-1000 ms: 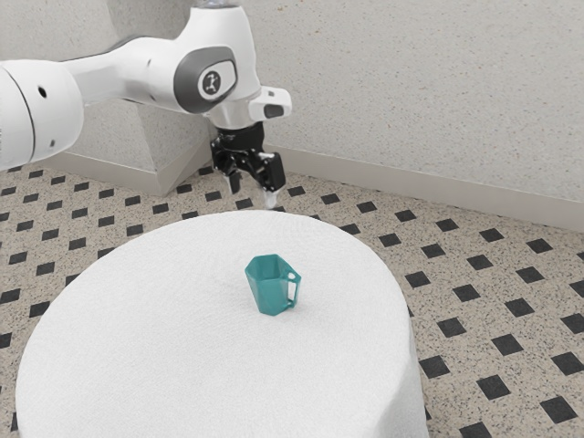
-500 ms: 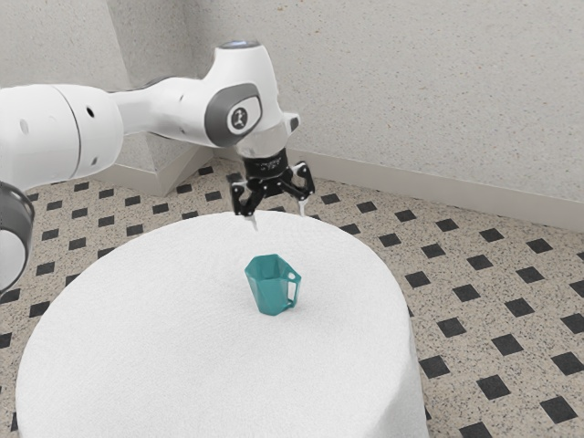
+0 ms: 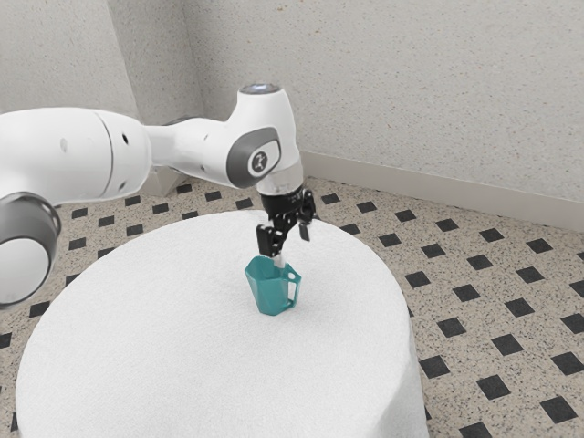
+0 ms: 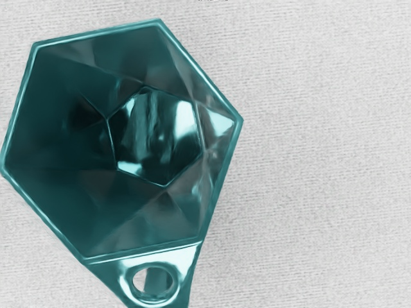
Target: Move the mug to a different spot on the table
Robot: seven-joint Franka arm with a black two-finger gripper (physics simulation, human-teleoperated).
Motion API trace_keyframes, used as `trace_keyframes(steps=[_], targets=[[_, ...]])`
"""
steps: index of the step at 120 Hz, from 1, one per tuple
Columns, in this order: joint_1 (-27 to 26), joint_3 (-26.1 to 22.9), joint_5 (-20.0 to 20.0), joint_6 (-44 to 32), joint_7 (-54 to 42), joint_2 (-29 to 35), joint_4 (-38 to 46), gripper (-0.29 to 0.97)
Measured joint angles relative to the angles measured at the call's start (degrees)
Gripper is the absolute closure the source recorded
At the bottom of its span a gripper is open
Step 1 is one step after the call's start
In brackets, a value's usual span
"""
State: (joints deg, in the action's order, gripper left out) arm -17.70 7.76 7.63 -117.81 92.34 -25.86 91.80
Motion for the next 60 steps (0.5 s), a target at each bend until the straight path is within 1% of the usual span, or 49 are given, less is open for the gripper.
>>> trace_keyframes(steps=[9, 36, 60], targets=[[-0.61, 0.31, -0.15, -1.62, 4.08, 0.11, 1.88, 0.02], [-1.90, 0.41, -1.90, -5.11, 12.56, -1.37, 2.39, 0.02], [-2.90, 0.34, -5.91, -6.00, 16.64, -1.94, 2.40, 0.02]])
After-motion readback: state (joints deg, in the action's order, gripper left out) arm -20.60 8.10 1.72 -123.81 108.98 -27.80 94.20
